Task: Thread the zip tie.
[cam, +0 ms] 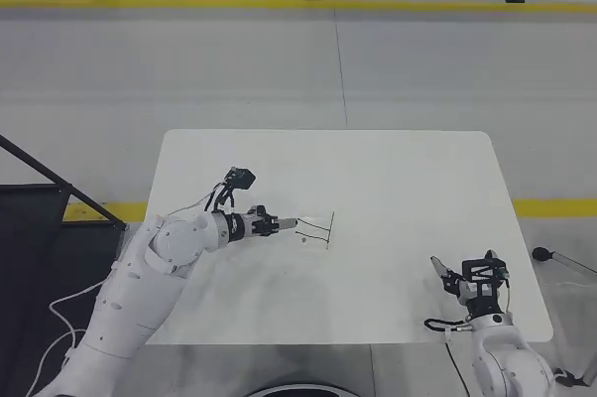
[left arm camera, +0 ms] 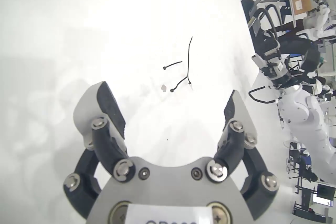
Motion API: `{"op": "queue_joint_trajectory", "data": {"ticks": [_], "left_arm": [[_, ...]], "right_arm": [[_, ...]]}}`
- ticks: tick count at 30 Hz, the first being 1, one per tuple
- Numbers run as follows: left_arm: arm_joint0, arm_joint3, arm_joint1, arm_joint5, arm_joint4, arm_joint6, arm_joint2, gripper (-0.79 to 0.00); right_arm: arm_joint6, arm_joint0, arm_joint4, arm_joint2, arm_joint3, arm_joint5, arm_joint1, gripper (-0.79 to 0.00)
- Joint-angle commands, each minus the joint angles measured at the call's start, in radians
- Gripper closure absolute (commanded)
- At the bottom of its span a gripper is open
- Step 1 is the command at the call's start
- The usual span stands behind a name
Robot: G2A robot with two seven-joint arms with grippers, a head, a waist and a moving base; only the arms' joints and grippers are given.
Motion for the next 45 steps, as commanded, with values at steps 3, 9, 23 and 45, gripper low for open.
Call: {"op": "queue_joint_trajectory", "data": {"ticks": [3,9,23,45], "left_arm": [[-0.055,0.044,-0.013,0.030,-0.020,-0.017,0.052,-0.785],[-0.060,0.050,-0.016,0.026,-0.034,-0.013,0.057,-0.785],[-0.085,0.047,-0.032,0.169,-0.007,0.022,0.113,-0.376],[-0.176,0.161,-0.067,0.232,-0.017,0.020,0.195,-0.357]], "right_arm": [[0.000,0.000,0.000,0.000,0.000,0.000,0.000,-0.785],[0.000,0.000,0.000,0.000,0.000,0.000,0.000,-0.785],[0.000,0.000,0.000,0.000,0.000,0.000,0.000,-0.785],[0.000,0.000,0.000,0.000,0.000,0.000,0.000,-0.785]]}}
